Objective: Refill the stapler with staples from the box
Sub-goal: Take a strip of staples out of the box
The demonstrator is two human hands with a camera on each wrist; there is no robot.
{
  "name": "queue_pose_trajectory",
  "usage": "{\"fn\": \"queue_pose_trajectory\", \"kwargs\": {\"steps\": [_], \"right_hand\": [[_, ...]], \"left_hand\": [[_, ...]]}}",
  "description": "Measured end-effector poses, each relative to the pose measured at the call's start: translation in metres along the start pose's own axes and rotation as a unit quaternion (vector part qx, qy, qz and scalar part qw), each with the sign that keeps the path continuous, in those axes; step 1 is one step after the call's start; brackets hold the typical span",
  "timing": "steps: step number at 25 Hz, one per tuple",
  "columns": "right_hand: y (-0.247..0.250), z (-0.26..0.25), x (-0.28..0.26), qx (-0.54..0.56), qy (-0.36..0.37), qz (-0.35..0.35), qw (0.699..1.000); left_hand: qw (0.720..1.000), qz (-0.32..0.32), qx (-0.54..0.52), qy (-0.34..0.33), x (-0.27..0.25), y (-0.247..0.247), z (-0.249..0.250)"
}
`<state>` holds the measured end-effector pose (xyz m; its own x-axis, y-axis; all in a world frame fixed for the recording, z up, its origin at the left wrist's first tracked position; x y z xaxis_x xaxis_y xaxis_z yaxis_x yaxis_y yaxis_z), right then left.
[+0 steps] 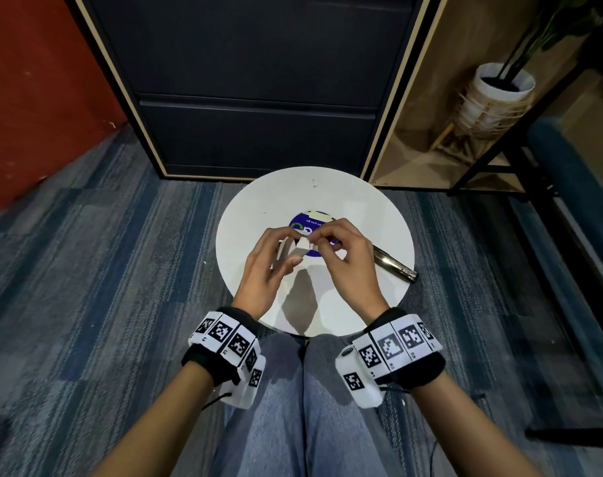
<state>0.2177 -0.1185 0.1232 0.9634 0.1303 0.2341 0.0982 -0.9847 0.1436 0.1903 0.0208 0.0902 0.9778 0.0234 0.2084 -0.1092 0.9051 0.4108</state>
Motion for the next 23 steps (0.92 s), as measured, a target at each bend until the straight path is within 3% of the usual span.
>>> {"fn": "queue_pose_trajectory", "kwargs": {"steps": [6,15,18,23], "right_hand": [[-0.009,0.005,0.004,0.032,-0.042,-0.029,0.998],[-0.008,-0.009,0.01,-0.022,0.006,-0.047,0.999],[-0.009,-0.007,0.011,-0.041,0.008,-0.044,0.998],[0.008,0.006,0.009,0.025,-0.029,0.017,0.999]], "left_hand": [[0.998,0.005,0.036,-0.045,0.002,0.002,0.01],[0.994,0.006,0.101,-0.047,0.016,0.003,0.005],[0.994,-0.03,0.093,-0.052,0.017,-0.005,0.007],[0.977,-0.172,0.122,-0.006,0.012,-0.015,0.004]]}}
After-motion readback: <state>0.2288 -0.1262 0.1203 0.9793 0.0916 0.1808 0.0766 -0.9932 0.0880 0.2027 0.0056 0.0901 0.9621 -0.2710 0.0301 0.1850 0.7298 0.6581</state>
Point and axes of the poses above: each hand's wrist, its own x-axis towards the middle knuckle, its own y-axis out of the back of the hand, z = x × y, the point moved 8 cm from there along x, towards the middle knuckle, and after that the axes turned 14 degrees about x, right-handed, at the moved point
